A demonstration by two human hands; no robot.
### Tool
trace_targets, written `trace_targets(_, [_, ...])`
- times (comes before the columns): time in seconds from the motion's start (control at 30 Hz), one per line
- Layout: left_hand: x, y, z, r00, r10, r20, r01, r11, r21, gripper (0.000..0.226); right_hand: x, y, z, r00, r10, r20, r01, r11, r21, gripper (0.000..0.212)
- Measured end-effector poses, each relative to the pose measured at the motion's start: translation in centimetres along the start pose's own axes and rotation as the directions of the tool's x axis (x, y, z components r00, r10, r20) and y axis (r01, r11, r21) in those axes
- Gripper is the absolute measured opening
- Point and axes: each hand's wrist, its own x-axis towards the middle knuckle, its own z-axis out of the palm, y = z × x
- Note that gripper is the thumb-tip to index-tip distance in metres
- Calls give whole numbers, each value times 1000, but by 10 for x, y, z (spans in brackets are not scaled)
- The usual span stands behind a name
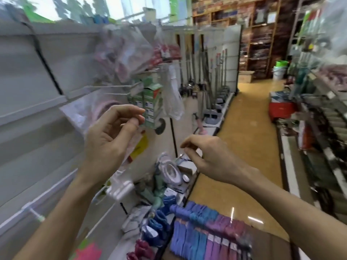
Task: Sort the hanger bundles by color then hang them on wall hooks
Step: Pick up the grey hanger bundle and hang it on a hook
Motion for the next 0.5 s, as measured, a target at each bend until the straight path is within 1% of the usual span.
trace_targets(0.1, [7, -16, 35, 998, -15, 65, 17, 999, -37, 16, -23, 30, -5, 992, 124, -8, -124, 992, -27, 27])
trace_targets(0.23, [12, -44, 77, 985, -69, 159, 89, 988, -124, 17, -54, 64, -6, 959, 284, -19, -284, 956, -66, 20])
trace_targets(0.4, [17, -83, 125, 953, -75, 294, 145, 964, -223, 20, -85, 96, 1, 879, 474, -53, -477, 867, -143, 19])
trace_targets(0.5, [16, -106, 153, 923, -111, 368, 223, 934, -278, 21, -101, 113, 10, 829, 554, -68, -557, 810, -184, 20])
